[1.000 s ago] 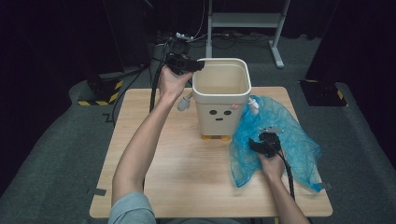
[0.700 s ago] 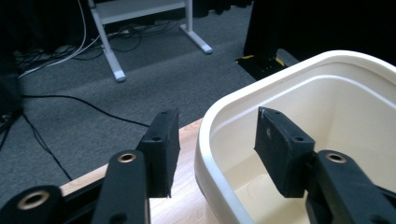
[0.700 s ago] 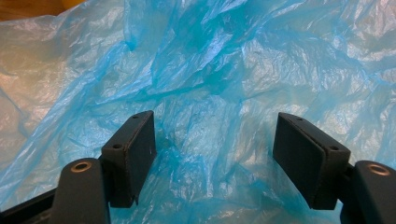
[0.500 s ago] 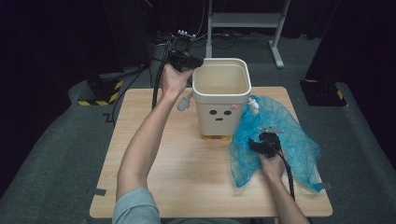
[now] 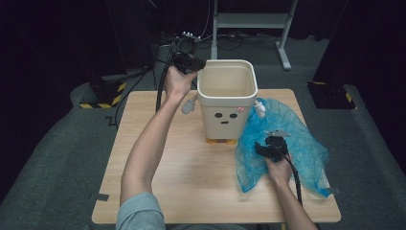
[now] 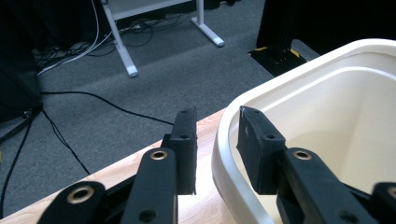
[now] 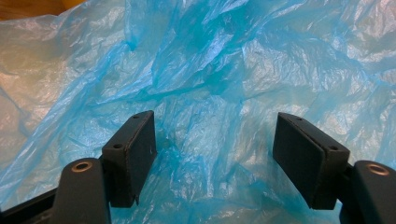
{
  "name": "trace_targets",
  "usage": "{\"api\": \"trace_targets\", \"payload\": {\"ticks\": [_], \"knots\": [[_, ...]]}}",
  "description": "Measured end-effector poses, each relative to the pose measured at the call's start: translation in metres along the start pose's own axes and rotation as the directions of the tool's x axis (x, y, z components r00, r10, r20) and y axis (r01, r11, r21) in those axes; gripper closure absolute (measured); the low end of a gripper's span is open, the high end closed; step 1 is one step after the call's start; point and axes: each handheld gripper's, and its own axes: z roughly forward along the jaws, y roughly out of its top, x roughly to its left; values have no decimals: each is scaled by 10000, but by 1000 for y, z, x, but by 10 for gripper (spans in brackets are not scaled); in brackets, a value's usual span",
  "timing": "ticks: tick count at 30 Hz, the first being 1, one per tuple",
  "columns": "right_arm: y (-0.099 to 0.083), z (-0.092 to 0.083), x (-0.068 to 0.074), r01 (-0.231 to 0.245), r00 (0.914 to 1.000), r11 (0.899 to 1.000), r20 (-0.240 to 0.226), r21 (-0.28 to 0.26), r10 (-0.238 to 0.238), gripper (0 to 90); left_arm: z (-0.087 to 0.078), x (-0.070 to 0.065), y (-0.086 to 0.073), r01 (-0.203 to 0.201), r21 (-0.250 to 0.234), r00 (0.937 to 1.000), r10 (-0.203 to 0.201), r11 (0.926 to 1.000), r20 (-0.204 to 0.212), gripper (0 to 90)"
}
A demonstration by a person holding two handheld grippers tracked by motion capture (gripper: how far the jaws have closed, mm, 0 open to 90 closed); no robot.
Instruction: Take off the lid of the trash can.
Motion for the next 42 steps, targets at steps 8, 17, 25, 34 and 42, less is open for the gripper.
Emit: {"api": "trace_targets", "payload": {"ticks": [8,17,25,34,42], "knots": [[0,0,0,0,10000,10000,2,1,0,298,2,0,0,-130,24,9999,130,9999,-46,732],[0,0,0,7,10000,10000,23,9,-7,298,4,-4,-1,-443,93,9990,444,9990,-108,776],[0,0,0,2,10000,10000,7,-2,-2,298,5,-5,-1,-536,112,9984,538,9985,-146,793],[0,0,0,-1,10000,10000,7,1,1,298,4,-6,-1,-601,112,9980,603,9981,-171,804],[0,0,0,2,10000,10000,5,-3,-2,298,4,-7,-2,-739,94,9970,741,9972,-218,810]]}}
